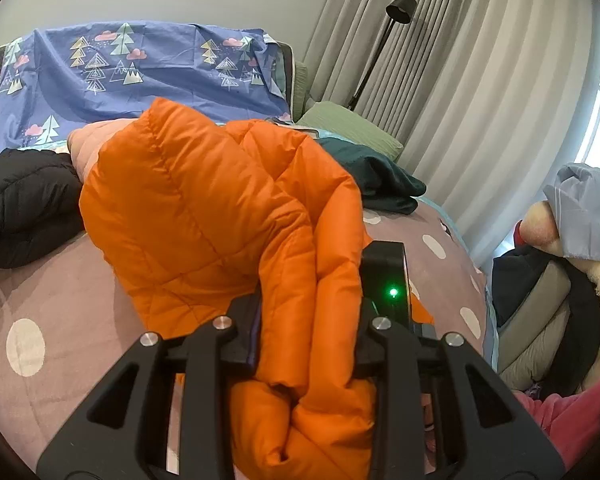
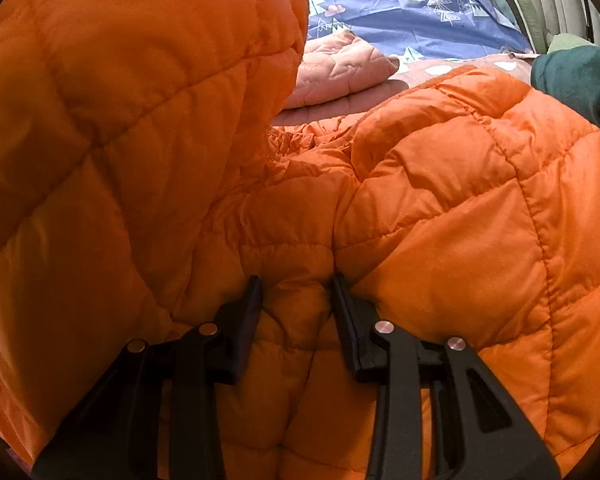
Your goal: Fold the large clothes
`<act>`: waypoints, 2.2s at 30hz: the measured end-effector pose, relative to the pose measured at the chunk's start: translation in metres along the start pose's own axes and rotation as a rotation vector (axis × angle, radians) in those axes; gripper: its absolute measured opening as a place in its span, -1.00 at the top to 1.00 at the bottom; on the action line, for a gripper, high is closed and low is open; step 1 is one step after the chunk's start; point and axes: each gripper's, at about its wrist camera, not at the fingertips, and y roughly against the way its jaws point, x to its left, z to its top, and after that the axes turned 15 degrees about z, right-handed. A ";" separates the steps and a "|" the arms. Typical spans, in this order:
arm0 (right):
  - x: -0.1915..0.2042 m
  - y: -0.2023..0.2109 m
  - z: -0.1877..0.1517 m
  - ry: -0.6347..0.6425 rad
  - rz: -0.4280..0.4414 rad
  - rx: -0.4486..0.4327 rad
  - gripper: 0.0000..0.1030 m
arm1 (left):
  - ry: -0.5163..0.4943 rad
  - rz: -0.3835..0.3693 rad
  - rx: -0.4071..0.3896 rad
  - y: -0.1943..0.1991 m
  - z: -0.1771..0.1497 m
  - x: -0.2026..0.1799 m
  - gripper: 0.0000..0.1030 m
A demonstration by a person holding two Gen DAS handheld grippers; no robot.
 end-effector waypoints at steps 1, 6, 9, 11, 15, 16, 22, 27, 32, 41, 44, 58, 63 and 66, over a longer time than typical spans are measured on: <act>0.001 0.000 0.000 0.003 -0.002 -0.001 0.26 | 0.002 0.001 0.000 0.000 0.000 0.000 0.41; 0.002 0.000 -0.001 0.005 0.000 -0.005 0.26 | 0.009 0.002 -0.001 0.003 -0.002 0.003 0.41; 0.003 0.006 -0.003 -0.006 0.009 -0.008 0.27 | 0.003 0.002 -0.003 0.004 -0.003 0.002 0.40; 0.002 0.015 -0.004 -0.031 0.018 -0.008 0.29 | 0.002 0.003 -0.002 0.004 -0.004 0.003 0.39; 0.006 0.055 -0.019 -0.072 0.128 -0.023 0.29 | 0.007 0.000 0.000 0.002 -0.002 0.004 0.39; 0.005 0.059 -0.025 -0.072 0.133 -0.009 0.29 | 0.000 -0.005 -0.001 0.002 0.000 0.002 0.39; -0.013 0.051 -0.047 -0.097 0.067 0.038 0.40 | -0.098 -0.056 0.016 -0.022 0.012 -0.036 0.38; -0.016 0.087 -0.052 -0.106 0.037 -0.017 0.41 | -0.192 -0.103 0.090 -0.064 0.018 -0.078 0.31; -0.033 0.160 -0.074 -0.140 -0.004 -0.152 0.39 | -0.207 -0.205 0.167 -0.099 0.017 -0.104 -0.03; -0.033 0.218 -0.093 -0.174 0.028 -0.281 -0.07 | 0.002 -0.500 0.285 -0.145 0.013 -0.098 -0.49; -0.014 0.223 -0.093 -0.156 0.085 -0.309 -0.27 | 0.054 -0.582 0.326 -0.155 0.016 -0.093 -0.59; -0.052 0.214 -0.098 -0.448 0.028 -0.345 0.76 | -0.020 -0.575 0.377 -0.167 0.012 -0.134 -0.60; -0.075 0.218 -0.128 -0.526 0.018 -0.348 0.76 | -0.075 -0.472 0.282 -0.148 0.029 -0.124 -0.10; -0.081 0.214 -0.132 -0.541 0.017 -0.345 0.78 | -0.137 -0.366 0.208 -0.136 0.038 -0.116 0.16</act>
